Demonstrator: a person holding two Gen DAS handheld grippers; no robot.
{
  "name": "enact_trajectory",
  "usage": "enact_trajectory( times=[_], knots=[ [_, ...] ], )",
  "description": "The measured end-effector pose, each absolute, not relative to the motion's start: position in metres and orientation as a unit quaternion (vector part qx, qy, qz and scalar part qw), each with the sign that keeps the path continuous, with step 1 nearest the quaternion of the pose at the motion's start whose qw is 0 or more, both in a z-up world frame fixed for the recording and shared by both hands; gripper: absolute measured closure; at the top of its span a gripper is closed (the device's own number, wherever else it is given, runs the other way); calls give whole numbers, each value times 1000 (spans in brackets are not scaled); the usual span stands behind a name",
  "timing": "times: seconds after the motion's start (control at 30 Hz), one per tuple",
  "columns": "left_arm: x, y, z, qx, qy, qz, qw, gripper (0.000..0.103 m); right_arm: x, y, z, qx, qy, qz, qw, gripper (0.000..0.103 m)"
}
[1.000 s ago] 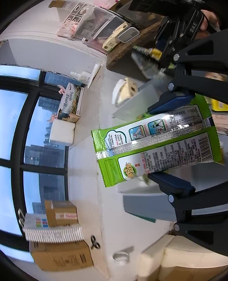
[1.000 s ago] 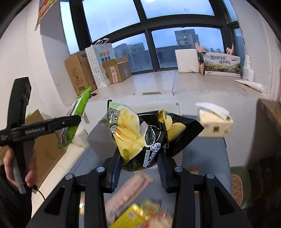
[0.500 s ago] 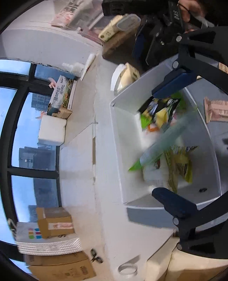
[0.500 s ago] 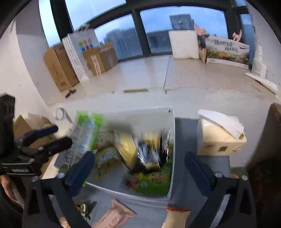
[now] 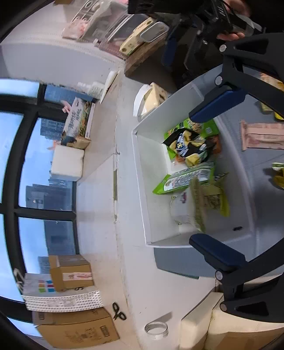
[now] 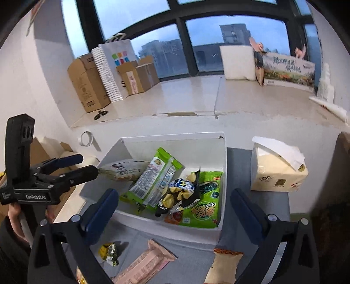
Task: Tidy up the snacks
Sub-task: 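Drop the chip bag and green long bag into the white box, then lower the right gripper toward the yellow jelly cup on the table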
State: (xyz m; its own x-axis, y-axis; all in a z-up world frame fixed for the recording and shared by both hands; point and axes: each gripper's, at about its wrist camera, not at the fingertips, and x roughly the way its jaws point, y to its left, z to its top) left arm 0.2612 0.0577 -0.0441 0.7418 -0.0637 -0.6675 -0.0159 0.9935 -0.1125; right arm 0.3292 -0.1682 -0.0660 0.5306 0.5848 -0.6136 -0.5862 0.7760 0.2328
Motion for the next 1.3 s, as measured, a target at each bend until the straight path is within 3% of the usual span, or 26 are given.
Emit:
enact_trajectory(
  times=[0.33,0.77,1.3],
  knots=[
    [141,50,-31,-37,314,-19,948,0,230,-190,-45,-9,301,385,872,0],
    [54,23,-63,-31,331,-27,943,0,128,-213,-111,-25,338,390,856,0],
    [43,4,-75,-16,344,-49,938,0,169,-206,-182,-56,405,371,834,0]
  ],
)
